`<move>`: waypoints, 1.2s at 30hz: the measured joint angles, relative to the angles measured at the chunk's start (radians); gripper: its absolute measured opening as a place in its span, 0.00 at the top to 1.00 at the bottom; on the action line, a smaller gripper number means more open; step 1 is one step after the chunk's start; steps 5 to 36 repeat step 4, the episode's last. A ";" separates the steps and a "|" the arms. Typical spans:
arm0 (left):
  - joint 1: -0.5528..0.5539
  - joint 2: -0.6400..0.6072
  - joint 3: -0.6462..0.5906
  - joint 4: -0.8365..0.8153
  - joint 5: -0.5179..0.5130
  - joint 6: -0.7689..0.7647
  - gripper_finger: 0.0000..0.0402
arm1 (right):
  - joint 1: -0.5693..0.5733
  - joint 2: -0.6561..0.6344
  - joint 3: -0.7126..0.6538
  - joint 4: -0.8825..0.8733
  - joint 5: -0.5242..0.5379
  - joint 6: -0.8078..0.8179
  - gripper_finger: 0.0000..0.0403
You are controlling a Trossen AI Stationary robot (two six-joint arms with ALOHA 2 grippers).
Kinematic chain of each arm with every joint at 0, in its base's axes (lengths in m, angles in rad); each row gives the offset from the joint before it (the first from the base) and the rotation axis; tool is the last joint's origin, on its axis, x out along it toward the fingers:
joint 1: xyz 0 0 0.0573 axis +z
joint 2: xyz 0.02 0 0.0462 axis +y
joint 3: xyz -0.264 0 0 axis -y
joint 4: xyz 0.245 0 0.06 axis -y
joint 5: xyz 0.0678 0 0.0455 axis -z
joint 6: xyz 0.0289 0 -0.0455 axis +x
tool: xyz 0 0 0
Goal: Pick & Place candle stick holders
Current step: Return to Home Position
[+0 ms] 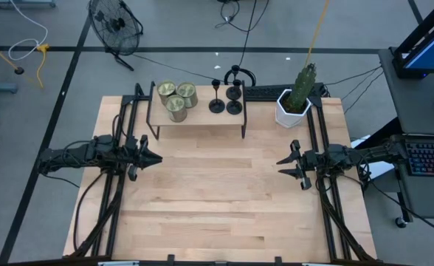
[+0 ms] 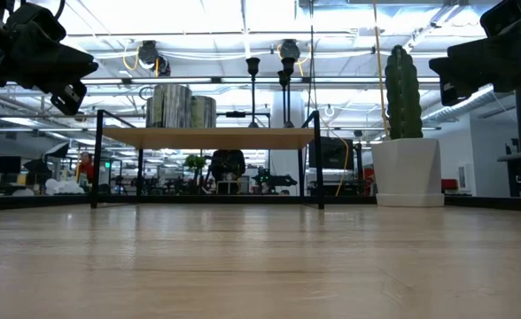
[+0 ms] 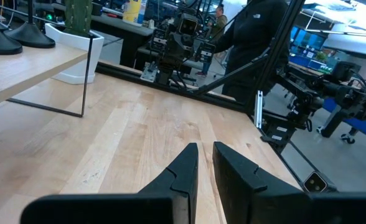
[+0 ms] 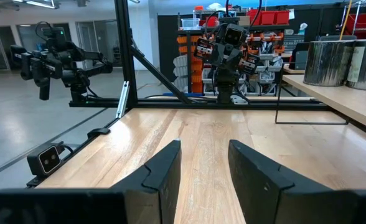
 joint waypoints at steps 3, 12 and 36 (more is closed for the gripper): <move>0.000 0.000 0.000 0.000 0.000 0.000 0.87 | 0.000 0.000 0.000 0.000 0.000 0.000 0.69; 0.000 0.000 0.000 0.000 0.000 0.000 0.87 | 0.000 0.000 0.000 0.000 0.000 0.000 0.69; 0.000 0.000 0.000 0.000 0.000 0.000 0.87 | 0.000 0.000 0.000 0.000 0.000 0.000 0.69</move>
